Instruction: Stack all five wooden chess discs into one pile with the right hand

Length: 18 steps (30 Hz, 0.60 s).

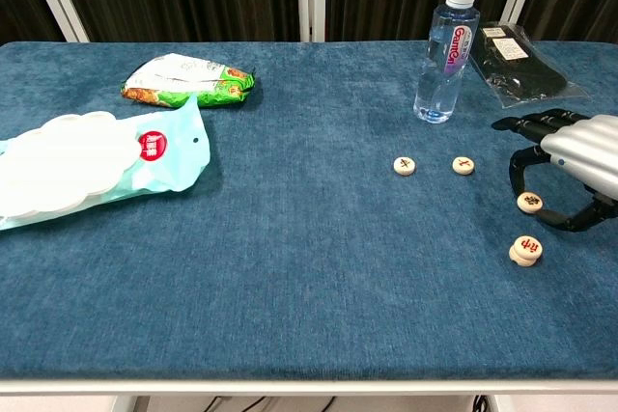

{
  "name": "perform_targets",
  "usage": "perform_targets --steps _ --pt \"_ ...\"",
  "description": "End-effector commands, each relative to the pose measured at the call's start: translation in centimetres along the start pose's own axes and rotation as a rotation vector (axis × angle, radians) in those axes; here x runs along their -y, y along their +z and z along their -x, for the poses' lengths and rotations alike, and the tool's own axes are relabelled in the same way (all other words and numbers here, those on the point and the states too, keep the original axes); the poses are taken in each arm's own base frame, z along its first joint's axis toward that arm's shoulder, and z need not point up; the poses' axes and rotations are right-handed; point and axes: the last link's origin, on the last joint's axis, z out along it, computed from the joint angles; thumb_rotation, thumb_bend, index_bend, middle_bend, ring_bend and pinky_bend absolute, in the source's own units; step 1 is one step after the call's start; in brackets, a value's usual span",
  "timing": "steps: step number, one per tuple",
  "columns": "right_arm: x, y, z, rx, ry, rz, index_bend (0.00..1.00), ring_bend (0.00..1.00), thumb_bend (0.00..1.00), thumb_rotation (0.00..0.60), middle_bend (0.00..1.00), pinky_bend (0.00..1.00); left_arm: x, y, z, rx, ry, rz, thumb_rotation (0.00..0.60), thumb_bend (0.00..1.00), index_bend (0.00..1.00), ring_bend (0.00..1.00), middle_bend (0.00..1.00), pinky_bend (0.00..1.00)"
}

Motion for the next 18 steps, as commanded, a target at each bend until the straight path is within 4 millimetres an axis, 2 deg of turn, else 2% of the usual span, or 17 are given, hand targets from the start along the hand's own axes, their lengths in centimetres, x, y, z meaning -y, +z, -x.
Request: perform_targets --steps 1,6,11,18 --pt "-0.1 -0.4 -0.8 -0.022 0.005 -0.009 0.52 0.00 0.30 0.600 0.00 0.00 0.0 0.0 0.0 0.000 0.000 0.001 0.600 0.00 0.07 0.00 0.01 0.00" --pt "0.0 -2.4 -1.9 -0.038 -0.015 -0.047 0.52 0.00 0.30 0.600 0.00 0.00 -0.1 0.0 -0.1 -0.002 0.001 0.006 0.600 0.00 0.07 0.00 0.01 0.00" --pt "0.8 -4.4 -1.4 0.001 -0.053 -0.103 0.52 0.00 0.30 0.600 0.00 0.00 -0.3 -0.1 0.0 0.000 0.005 0.013 0.600 0.00 0.07 0.00 0.01 0.00" --pt "2.3 -5.1 -1.0 -0.006 -0.083 -0.167 0.53 0.00 0.30 0.600 0.00 0.00 -0.5 -0.2 0.0 0.004 0.006 0.017 0.600 0.00 0.07 0.00 0.01 0.00"
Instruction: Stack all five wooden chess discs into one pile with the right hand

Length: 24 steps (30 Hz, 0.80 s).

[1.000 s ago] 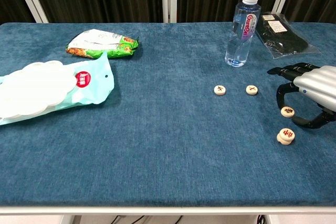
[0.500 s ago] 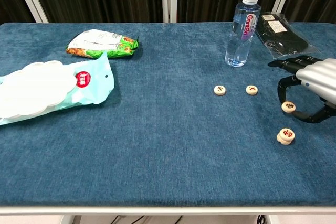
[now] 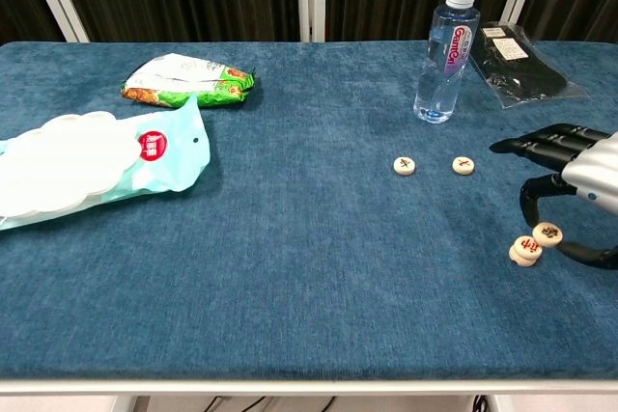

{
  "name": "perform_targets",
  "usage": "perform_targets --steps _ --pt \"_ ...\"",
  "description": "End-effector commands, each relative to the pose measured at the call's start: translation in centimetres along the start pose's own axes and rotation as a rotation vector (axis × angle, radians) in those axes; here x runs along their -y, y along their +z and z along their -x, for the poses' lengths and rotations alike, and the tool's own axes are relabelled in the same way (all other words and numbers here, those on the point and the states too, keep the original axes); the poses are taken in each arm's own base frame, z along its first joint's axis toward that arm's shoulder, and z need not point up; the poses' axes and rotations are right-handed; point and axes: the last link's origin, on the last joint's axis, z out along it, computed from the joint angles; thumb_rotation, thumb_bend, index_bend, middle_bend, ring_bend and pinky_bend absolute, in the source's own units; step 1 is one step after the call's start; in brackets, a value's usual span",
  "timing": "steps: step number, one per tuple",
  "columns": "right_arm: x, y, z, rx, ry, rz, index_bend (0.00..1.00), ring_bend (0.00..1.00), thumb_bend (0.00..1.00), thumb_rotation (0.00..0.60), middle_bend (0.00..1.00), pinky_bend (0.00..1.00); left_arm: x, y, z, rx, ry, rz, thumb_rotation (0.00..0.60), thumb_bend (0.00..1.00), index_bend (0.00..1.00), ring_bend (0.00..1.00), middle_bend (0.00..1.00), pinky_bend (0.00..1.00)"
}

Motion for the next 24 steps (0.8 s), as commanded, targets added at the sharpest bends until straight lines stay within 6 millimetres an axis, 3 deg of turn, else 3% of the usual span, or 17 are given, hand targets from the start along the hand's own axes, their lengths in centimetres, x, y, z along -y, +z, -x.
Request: perform_targets --steps 1,24 --pt "0.48 0.01 0.00 -0.006 -0.004 -0.012 0.53 0.00 0.30 0.600 0.00 0.00 0.00 -0.01 0.01 0.003 0.000 0.001 0.600 0.00 0.07 0.00 0.01 0.00" --pt "0.94 0.82 -0.17 0.021 0.000 -0.008 0.49 0.00 0.30 0.600 0.00 0.00 0.20 -0.07 -0.21 -0.002 -0.015 0.000 0.600 0.00 0.07 0.00 0.01 0.00"
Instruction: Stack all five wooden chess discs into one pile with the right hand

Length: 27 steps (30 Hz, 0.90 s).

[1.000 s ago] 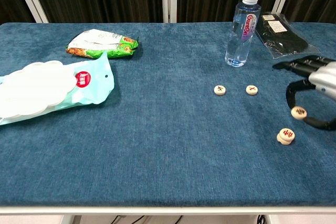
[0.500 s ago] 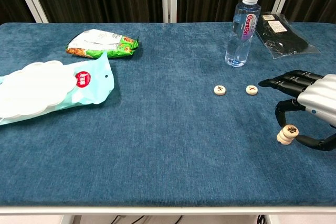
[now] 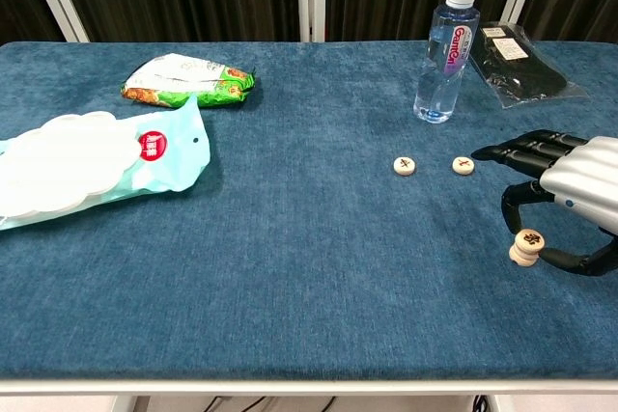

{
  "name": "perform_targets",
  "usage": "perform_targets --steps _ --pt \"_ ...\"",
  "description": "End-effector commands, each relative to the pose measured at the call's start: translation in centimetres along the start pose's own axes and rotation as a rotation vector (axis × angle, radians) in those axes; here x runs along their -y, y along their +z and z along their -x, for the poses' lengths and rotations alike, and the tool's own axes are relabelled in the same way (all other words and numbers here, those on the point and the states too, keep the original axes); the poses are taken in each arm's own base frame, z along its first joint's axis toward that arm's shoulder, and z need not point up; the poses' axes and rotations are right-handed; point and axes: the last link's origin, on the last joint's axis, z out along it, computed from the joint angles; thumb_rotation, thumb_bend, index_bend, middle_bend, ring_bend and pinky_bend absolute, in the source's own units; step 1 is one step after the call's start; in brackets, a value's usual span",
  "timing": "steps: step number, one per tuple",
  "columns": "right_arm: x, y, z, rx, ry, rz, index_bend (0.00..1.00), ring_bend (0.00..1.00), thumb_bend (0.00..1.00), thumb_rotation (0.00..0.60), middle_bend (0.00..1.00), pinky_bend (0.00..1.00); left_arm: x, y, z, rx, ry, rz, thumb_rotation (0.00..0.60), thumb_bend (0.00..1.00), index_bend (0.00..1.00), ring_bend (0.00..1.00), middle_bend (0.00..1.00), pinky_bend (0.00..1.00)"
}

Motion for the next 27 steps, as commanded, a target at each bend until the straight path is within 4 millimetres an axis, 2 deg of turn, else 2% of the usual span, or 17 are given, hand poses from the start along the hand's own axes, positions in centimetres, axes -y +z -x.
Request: perform_targets --steps 1,18,24,27 --pt "0.0 0.0 0.0 0.002 -0.003 0.003 0.48 0.00 0.30 0.600 0.00 0.00 0.0 0.0 0.0 0.001 0.001 0.001 0.600 0.00 0.07 0.00 0.01 0.00" --pt "-0.2 -0.2 0.0 0.019 -0.007 0.004 0.40 0.00 0.27 0.600 0.00 0.00 0.0 0.0 0.0 0.001 0.000 0.001 0.600 0.00 0.07 0.00 0.01 0.00" --pt "-0.3 -0.3 -0.6 0.005 0.007 0.003 0.36 0.00 0.27 0.600 0.00 0.00 0.0 -0.1 -0.1 -0.005 0.000 -0.001 0.600 0.00 0.07 0.00 0.01 0.00" --pt "-0.5 -0.2 -1.5 -0.030 0.027 0.011 0.36 0.00 0.27 0.600 0.00 0.00 0.0 -0.1 -0.1 -0.007 -0.001 0.000 0.600 0.00 0.07 0.00 0.01 0.00"
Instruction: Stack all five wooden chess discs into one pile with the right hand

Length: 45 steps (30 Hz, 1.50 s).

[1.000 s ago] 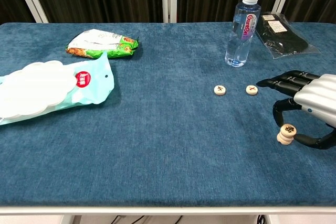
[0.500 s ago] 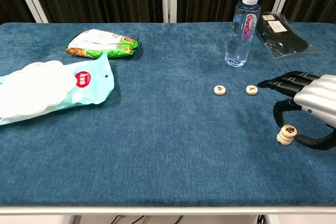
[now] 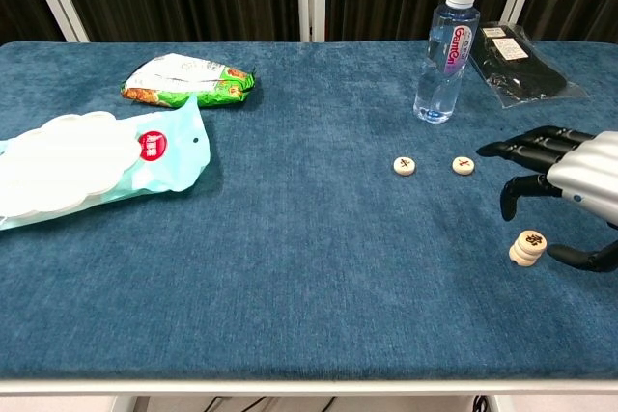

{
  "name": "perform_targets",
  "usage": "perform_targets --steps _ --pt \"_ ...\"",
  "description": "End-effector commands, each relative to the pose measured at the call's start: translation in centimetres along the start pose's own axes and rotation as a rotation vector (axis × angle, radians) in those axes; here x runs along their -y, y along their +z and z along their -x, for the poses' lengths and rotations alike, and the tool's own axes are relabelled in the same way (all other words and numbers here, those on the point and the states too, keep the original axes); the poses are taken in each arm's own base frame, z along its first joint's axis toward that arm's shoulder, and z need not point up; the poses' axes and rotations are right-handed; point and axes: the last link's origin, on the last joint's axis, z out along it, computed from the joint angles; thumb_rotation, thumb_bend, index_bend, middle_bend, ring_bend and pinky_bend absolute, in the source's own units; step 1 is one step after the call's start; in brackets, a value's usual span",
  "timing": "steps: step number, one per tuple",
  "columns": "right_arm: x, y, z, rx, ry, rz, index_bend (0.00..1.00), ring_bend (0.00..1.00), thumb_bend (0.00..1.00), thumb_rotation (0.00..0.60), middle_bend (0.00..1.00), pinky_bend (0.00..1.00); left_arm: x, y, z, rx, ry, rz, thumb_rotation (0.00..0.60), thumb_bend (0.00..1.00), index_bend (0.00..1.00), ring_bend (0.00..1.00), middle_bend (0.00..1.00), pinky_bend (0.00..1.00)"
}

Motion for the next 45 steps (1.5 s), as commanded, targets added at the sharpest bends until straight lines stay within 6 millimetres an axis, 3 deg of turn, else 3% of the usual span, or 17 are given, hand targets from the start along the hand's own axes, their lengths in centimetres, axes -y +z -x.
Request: perform_targets --steps 1,4,11,20,33,45 --pt "-0.3 0.3 -1.0 -0.037 0.019 0.014 0.36 0.00 0.27 0.600 0.00 0.00 0.0 0.0 0.0 0.000 -0.001 0.001 0.600 0.00 0.07 0.00 0.01 0.00" --pt "-1.1 1.2 -2.0 -0.074 0.045 0.046 0.36 0.00 0.27 0.600 0.00 0.00 0.0 0.0 0.0 -0.001 -0.001 0.003 0.600 0.00 0.07 0.00 0.01 0.00" --pt "-2.9 6.1 -2.3 -0.042 0.095 0.122 0.35 0.00 0.27 0.600 0.00 0.00 -0.1 -0.1 -0.1 -0.002 0.001 0.005 0.600 0.00 0.07 0.00 0.01 0.00" --pt "-2.2 10.7 -1.3 -0.001 0.063 0.169 0.31 0.00 0.27 0.600 0.00 0.00 0.2 0.0 0.0 0.001 -0.002 -0.002 0.600 0.00 0.07 0.00 0.01 0.00" --pt "-1.2 12.2 -0.2 0.020 0.044 0.191 0.32 0.00 0.28 0.600 0.00 0.00 0.4 0.0 -0.2 -0.003 -0.008 -0.008 0.600 0.00 0.07 0.00 0.01 0.00" --pt "-1.1 12.3 0.2 0.032 0.031 0.201 0.43 0.00 0.30 0.600 0.00 0.00 0.5 0.0 -0.2 -0.003 -0.010 -0.011 0.600 0.00 0.07 0.00 0.01 0.00"
